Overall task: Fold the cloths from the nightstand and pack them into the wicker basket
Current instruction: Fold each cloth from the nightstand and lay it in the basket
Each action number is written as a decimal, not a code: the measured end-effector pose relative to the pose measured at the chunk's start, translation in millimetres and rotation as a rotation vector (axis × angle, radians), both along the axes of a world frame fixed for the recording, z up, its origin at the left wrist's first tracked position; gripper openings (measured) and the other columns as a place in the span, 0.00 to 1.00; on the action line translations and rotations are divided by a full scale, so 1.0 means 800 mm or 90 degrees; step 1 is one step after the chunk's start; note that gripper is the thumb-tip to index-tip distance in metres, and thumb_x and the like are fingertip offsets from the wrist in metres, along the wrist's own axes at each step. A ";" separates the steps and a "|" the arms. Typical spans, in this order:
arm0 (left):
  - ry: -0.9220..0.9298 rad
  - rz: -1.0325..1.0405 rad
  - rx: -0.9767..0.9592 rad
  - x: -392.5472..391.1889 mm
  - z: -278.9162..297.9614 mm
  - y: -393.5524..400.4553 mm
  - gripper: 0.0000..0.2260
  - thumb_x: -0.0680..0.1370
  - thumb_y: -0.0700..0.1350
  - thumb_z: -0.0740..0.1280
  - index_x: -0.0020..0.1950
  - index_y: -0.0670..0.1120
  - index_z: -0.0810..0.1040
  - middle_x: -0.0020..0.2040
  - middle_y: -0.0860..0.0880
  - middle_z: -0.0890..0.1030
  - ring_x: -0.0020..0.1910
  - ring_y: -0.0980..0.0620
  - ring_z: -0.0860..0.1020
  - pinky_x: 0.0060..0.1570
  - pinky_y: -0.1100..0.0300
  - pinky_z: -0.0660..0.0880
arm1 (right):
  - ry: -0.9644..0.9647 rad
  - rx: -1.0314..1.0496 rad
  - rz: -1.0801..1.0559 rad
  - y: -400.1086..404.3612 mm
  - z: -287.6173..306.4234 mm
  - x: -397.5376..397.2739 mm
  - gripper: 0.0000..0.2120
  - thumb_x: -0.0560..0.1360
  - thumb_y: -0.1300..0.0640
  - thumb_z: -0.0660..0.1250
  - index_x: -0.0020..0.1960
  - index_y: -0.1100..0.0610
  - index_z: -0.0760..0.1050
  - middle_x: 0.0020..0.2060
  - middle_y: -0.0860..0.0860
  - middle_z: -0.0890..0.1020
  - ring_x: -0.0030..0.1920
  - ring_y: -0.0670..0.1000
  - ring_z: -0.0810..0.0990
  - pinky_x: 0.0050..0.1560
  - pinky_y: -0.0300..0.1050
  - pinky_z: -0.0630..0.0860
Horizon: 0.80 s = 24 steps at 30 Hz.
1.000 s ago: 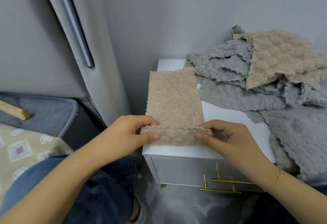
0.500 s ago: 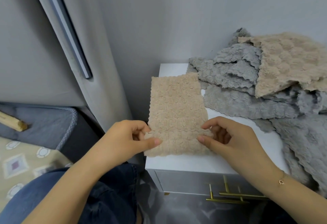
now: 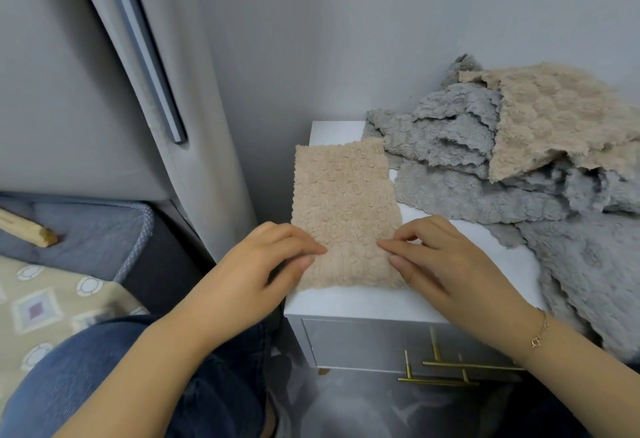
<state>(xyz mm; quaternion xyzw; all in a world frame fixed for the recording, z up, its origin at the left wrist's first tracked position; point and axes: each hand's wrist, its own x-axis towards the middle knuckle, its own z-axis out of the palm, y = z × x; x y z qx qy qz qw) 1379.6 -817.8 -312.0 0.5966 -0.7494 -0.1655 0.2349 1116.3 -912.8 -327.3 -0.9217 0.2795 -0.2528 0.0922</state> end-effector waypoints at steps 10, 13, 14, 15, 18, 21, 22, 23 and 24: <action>-0.059 -0.003 0.011 -0.020 -0.011 0.018 0.32 0.70 0.69 0.66 0.70 0.55 0.70 0.62 0.63 0.68 0.64 0.62 0.64 0.62 0.75 0.60 | 0.069 0.000 0.012 0.017 0.000 -0.003 0.33 0.71 0.31 0.62 0.61 0.56 0.79 0.50 0.46 0.74 0.50 0.46 0.71 0.51 0.39 0.71; -0.077 -0.010 -0.004 -0.023 -0.014 0.026 0.28 0.71 0.63 0.69 0.68 0.55 0.71 0.61 0.62 0.69 0.62 0.61 0.65 0.60 0.73 0.63 | 0.066 -0.024 0.042 0.020 -0.002 -0.011 0.30 0.71 0.33 0.65 0.59 0.56 0.79 0.49 0.47 0.75 0.48 0.49 0.73 0.48 0.44 0.74; -0.077 -0.008 -0.015 -0.025 -0.015 0.028 0.26 0.71 0.61 0.69 0.67 0.55 0.72 0.60 0.62 0.69 0.61 0.61 0.66 0.59 0.73 0.64 | 0.064 -0.033 0.047 0.022 -0.004 -0.013 0.28 0.71 0.34 0.66 0.59 0.56 0.79 0.49 0.47 0.75 0.48 0.50 0.73 0.46 0.46 0.75; -0.075 -0.006 -0.026 -0.026 -0.016 0.030 0.24 0.72 0.60 0.69 0.66 0.55 0.73 0.60 0.61 0.70 0.59 0.61 0.67 0.58 0.73 0.65 | 0.056 -0.038 0.050 0.024 -0.005 -0.015 0.26 0.72 0.36 0.67 0.58 0.56 0.79 0.49 0.48 0.75 0.47 0.50 0.73 0.45 0.46 0.75; -0.051 0.000 -0.053 -0.027 -0.018 0.036 0.19 0.73 0.56 0.69 0.63 0.55 0.76 0.57 0.62 0.73 0.57 0.61 0.69 0.59 0.72 0.65 | 0.028 -0.027 0.048 0.032 -0.009 -0.017 0.21 0.71 0.43 0.71 0.56 0.56 0.80 0.48 0.48 0.77 0.46 0.50 0.74 0.43 0.47 0.76; 0.004 0.013 -0.036 -0.024 -0.013 0.037 0.15 0.74 0.57 0.68 0.60 0.58 0.78 0.55 0.63 0.74 0.58 0.59 0.72 0.58 0.70 0.66 | 0.002 0.011 0.048 0.030 -0.007 -0.017 0.18 0.72 0.44 0.70 0.54 0.55 0.82 0.46 0.46 0.77 0.46 0.48 0.74 0.45 0.45 0.74; 0.030 0.019 -0.025 -0.025 -0.009 0.037 0.14 0.74 0.59 0.67 0.58 0.59 0.78 0.54 0.63 0.75 0.58 0.58 0.73 0.57 0.69 0.68 | -0.013 0.031 0.045 0.028 -0.004 -0.017 0.17 0.73 0.43 0.69 0.52 0.55 0.82 0.45 0.45 0.77 0.45 0.48 0.74 0.46 0.43 0.73; 0.056 0.028 -0.016 -0.026 -0.005 0.036 0.13 0.74 0.61 0.66 0.56 0.59 0.79 0.53 0.62 0.76 0.57 0.57 0.74 0.57 0.67 0.69 | -0.029 0.049 0.036 0.025 -0.002 -0.016 0.15 0.73 0.43 0.69 0.50 0.54 0.82 0.44 0.44 0.77 0.45 0.46 0.73 0.47 0.42 0.71; 0.073 0.039 -0.011 -0.026 0.000 0.035 0.14 0.74 0.63 0.65 0.56 0.60 0.79 0.53 0.62 0.77 0.57 0.57 0.75 0.56 0.66 0.71 | -0.042 0.068 0.020 0.023 0.001 -0.014 0.14 0.73 0.42 0.68 0.47 0.53 0.82 0.43 0.43 0.76 0.45 0.45 0.72 0.48 0.41 0.69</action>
